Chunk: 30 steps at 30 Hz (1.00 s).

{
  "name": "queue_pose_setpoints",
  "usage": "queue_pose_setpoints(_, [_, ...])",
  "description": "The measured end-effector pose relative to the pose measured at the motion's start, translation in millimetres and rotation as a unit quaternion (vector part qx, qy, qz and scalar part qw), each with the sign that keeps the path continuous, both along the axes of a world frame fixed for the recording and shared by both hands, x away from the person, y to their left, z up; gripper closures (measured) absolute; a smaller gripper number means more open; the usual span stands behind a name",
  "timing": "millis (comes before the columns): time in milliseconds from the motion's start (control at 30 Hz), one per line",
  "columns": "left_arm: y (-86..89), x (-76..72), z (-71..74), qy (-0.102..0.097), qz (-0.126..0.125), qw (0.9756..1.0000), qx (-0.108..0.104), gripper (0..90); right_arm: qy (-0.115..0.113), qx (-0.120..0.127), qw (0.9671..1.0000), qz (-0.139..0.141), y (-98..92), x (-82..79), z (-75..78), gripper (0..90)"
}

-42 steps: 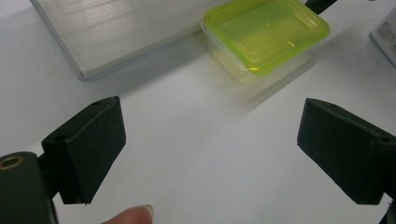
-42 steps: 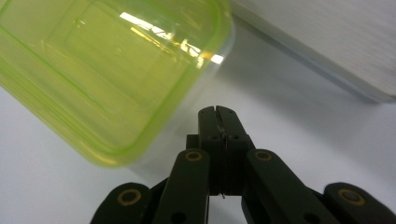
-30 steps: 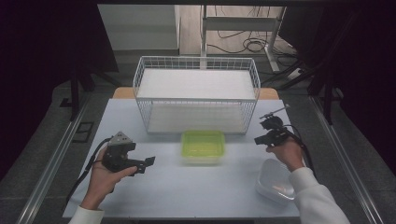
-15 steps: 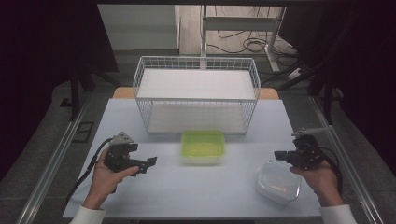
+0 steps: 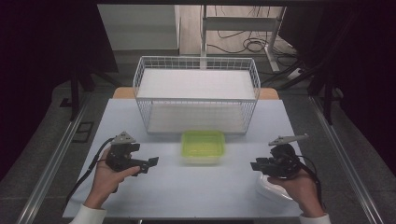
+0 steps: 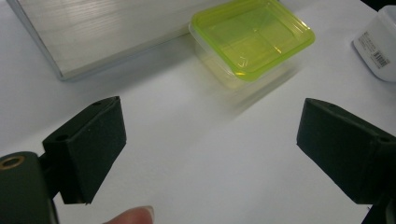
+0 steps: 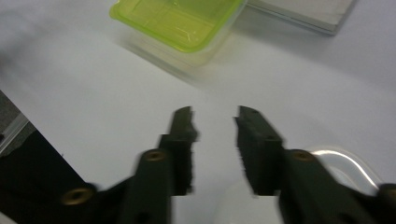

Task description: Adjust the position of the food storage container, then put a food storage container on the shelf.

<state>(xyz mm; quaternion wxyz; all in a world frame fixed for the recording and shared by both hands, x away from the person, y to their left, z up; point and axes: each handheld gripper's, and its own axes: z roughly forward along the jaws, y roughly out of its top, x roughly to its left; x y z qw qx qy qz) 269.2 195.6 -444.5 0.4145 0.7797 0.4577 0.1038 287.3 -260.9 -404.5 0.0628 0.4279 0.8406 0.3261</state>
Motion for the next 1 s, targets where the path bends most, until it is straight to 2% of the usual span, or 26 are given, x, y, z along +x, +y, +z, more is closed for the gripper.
queue_pose_setpoints(167, [1.3, 0.6, 0.7, -0.006, 0.000, 1.0000, -0.006, 7.6, -0.006, 0.009, 0.9999, -0.009, 15.2, 1.5, -4.2, 34.6])
queue_pose_setpoints(367, [2.2, -1.0, 2.1, -0.008, 0.004, 0.9999, -0.008, 7.5, -0.001, 0.041, 0.9992, 0.000, 26.9, 5.9, -10.6, 24.6])
queue_pose_setpoints(533, [5.4, -1.7, 5.0, -0.011, 0.015, 0.9997, -0.012, 7.5, -0.006, 0.048, 0.9987, 0.013, 32.4, 7.9, -10.8, 23.2])
queue_pose_setpoints(700, [4.9, -3.9, 6.5, -0.011, 0.010, 0.9996, -0.025, 7.3, -0.020, 0.049, 0.9984, 0.021, 33.1, 9.3, -11.4, 23.2])
queue_pose_setpoints(900, [-4.2, -0.6, 8.1, -0.004, 0.008, 0.9997, -0.025, 8.3, -0.020, 0.054, 0.9983, 0.012, 35.5, 12.9, -11.3, 24.1])
queue_pose_setpoints(1000, [-10.6, 6.6, 8.8, 0.016, 0.024, 0.9995, -0.013, 10.7, -0.010, 0.050, 0.9987, -0.009, 37.0, 16.7, -10.0, 27.0])
